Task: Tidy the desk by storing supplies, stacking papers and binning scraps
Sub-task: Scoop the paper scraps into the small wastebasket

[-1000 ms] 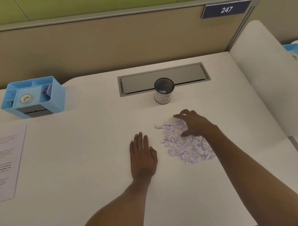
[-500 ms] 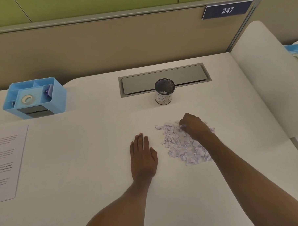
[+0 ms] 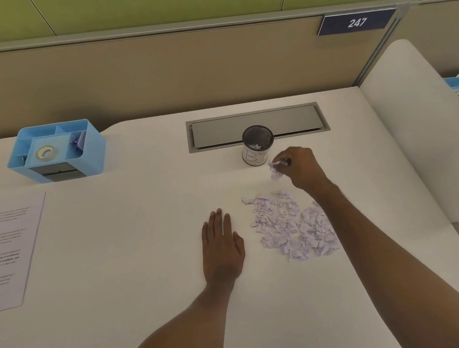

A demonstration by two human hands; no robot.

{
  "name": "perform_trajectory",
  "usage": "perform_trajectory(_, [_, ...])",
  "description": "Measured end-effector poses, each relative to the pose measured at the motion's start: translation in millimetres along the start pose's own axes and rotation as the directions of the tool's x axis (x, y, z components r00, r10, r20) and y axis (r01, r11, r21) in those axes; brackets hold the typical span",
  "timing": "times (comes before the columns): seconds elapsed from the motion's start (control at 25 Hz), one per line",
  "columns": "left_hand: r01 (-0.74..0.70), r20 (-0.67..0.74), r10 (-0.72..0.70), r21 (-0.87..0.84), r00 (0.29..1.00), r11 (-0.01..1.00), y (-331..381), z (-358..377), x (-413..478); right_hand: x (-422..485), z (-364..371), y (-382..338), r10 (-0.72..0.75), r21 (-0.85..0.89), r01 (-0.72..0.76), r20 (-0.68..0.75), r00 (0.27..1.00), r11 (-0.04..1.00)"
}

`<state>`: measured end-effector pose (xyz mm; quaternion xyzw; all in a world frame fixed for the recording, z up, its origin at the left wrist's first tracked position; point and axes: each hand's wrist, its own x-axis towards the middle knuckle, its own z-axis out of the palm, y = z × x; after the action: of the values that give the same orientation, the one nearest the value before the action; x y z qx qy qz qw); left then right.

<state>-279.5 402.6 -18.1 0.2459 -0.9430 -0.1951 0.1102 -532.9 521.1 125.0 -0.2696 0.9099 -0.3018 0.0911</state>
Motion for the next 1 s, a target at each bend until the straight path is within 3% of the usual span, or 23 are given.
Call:
perform_trajectory(0.2, [-0.001,0.007,0.001,0.002,1.0,1.0,-1,2,0,53,-10,-29,-0.053,0.005,0.054,-0.129,0.99,0.999])
perform_trajectory(0.32, [-0.001,0.017,0.001,0.019,1.0,1.0,0,1,0,82,1,-33,-0.015,-0.029,0.011,-0.15,0.989,1.0])
perform_trajectory(0.44, [-0.011,0.009,0.011,0.016,1.0,1.0,-1,2,0,99,14,-31,0.029,-0.164,-0.042,-0.077,0.997,0.986])
perform_trajectory(0.72, [-0.014,-0.003,0.014,0.015,1.0,1.0,-2,3,0,104,18,-32,0.018,-0.417,0.027,0.104,0.994,0.909])
perform_trajectory(1.0, [-0.01,0.014,0.009,0.031,1.0,0.999,-1,1,0,96,10,-32,-0.027,-0.329,0.045,0.059,0.998,0.943])
